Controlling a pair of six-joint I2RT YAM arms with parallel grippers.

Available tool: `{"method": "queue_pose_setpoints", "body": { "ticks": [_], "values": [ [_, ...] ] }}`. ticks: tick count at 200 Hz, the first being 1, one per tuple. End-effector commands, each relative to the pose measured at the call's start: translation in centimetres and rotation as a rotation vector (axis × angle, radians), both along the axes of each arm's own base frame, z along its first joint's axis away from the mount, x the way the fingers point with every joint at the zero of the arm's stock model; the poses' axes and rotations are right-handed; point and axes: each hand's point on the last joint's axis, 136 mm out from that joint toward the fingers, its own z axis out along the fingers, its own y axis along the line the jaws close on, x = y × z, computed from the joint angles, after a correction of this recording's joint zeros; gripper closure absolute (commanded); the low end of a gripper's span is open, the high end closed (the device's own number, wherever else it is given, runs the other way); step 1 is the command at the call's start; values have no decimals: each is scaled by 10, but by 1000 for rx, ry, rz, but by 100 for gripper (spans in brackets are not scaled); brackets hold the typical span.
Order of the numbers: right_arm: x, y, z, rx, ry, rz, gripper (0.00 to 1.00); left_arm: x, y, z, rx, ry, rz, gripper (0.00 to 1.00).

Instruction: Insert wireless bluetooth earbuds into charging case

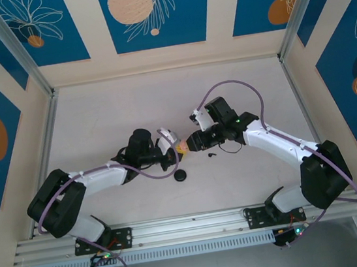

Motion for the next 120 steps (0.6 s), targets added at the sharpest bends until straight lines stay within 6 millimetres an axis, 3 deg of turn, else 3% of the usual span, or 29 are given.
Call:
{"method": "queue_pose_setpoints", "body": {
  "ticks": [1,120],
  "values": [
    [6,7,9,17,-35,19,70,-6,-2,11,-11,-45,-28,91],
    [4,8,2,-7,13,-18,77,-6,0,16,6,-65,-21,91]
  ]
}}
